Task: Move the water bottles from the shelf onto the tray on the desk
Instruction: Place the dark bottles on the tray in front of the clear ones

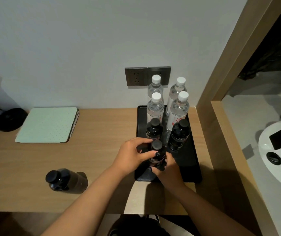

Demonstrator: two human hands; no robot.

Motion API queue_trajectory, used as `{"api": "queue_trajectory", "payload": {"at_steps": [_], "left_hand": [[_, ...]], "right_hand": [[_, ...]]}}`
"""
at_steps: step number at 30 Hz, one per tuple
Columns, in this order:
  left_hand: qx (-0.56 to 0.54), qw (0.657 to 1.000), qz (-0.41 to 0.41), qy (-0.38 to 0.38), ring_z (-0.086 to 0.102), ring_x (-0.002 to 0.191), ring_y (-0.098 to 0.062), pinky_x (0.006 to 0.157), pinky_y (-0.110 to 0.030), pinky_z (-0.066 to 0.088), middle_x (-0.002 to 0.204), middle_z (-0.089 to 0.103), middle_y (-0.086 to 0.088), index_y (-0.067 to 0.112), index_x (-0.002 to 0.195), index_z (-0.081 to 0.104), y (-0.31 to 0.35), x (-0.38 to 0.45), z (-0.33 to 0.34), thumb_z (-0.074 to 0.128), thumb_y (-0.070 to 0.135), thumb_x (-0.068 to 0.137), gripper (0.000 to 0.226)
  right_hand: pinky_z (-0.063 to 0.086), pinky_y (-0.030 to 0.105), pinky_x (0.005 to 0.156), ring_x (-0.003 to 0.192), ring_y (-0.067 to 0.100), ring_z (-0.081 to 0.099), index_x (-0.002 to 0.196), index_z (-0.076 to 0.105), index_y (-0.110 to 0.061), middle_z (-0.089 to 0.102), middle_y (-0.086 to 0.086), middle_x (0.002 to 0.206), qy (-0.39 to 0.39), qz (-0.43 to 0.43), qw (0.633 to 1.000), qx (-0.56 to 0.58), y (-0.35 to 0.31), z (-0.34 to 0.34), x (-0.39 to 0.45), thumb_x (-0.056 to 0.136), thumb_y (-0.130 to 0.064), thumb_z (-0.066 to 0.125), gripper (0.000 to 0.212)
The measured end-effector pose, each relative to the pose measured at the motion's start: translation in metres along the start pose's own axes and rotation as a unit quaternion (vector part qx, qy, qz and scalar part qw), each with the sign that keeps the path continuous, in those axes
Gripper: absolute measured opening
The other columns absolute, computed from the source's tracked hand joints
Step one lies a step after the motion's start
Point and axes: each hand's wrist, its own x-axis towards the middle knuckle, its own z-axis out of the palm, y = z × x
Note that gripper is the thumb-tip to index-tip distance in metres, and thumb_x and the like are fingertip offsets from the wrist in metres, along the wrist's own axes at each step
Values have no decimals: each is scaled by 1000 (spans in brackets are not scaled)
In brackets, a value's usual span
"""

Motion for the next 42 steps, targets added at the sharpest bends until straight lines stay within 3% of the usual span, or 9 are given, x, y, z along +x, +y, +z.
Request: {"api": "queue_trajectory", "payload": {"at_steps": [7,12,16,18,22,30,36,40,42], "left_hand": [[38,997,-2,63,59,105,1,90,-18,49,112,66,14,29,111,67,-7,-30,-44,64,27,87,25],[96,991,-8,90,55,115,-8,100,-31,47,127,59,13,31,127,55,-27,-64,-88,57,26,92,36],[169,972,4,163,61,103,-25,98,-32,44,127,59,4,22,127,56,-42,-93,-124,59,15,90,39],[192,958,-10,211,52,118,-23,103,-34,37,127,59,-1,20,124,59,-54,-106,-137,58,11,89,36],[133,969,-124,167,45,123,-21,99,-30,37,128,51,-1,23,134,50,-81,-129,-147,53,19,93,42],[106,983,-108,105,53,109,-21,83,-25,37,115,58,-3,20,124,53,-98,-141,-156,52,18,93,31],[-52,966,-208,146,64,89,-33,73,-49,58,101,63,-9,27,91,56,-79,-139,-171,58,28,89,3],[-163,957,-220,100,66,81,-30,44,-30,53,97,64,-10,20,97,59,-50,-135,-175,57,29,91,11],[-194,953,-222,68,65,80,-27,46,-31,55,96,63,-10,16,101,60,-36,-132,-175,60,31,90,19]], "right_hand": [[39,30,100,122,22,49,131,44,-9,51,11,134,54,99,993,32,-2,14,-20,74,-8,76,66],[39,30,97,118,33,51,128,45,1,48,20,132,126,118,985,-30,-22,40,-47,79,-7,70,56],[40,31,97,117,31,51,129,45,-1,46,17,133,105,128,986,-30,-44,68,-72,82,-8,66,52],[37,28,98,117,26,50,129,45,-6,45,13,133,81,112,990,-29,-55,81,-86,84,-10,64,49],[37,20,90,102,9,47,122,51,-15,46,3,126,25,80,996,-27,-80,110,-108,86,-13,61,37],[34,16,83,98,8,45,120,51,-18,47,0,122,-114,30,986,-121,-107,150,-149,86,-22,62,36],[44,24,96,117,12,46,130,37,-28,43,-6,127,-77,-54,988,-123,-121,153,-163,77,-30,70,62],[47,28,95,119,8,41,134,31,-31,41,-12,128,9,-105,981,-161,-124,148,-159,67,-40,77,82],[47,25,93,118,7,44,132,36,-30,45,-12,125,43,-116,980,-155,-125,141,-154,68,-38,78,77]]}}
